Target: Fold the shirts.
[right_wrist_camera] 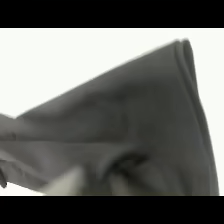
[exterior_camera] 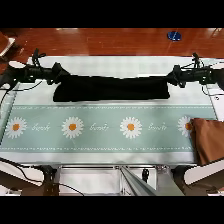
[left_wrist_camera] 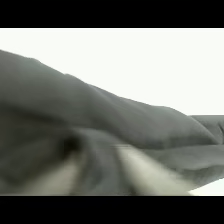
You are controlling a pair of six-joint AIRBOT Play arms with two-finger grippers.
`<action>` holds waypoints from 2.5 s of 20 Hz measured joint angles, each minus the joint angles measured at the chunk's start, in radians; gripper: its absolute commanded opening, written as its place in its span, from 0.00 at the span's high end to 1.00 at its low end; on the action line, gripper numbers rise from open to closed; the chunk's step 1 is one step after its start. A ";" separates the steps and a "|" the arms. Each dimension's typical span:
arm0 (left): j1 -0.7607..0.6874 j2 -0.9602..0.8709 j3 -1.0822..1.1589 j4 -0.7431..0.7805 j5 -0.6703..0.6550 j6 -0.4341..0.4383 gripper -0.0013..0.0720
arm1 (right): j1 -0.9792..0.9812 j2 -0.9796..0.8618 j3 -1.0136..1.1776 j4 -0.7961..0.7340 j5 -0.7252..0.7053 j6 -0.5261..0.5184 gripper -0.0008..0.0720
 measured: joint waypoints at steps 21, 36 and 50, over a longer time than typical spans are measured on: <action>-0.091 0.621 -0.554 0.181 0.131 0.057 0.30 | -0.012 -0.116 0.030 -0.148 0.131 0.116 0.75; -0.474 0.522 -0.517 -0.017 0.345 0.077 0.95 | 0.032 0.689 -0.279 -0.453 0.201 0.073 0.96; -0.971 -0.180 0.201 -0.041 0.087 -0.111 0.95 | 0.068 1.231 -0.507 -0.391 0.261 0.174 0.96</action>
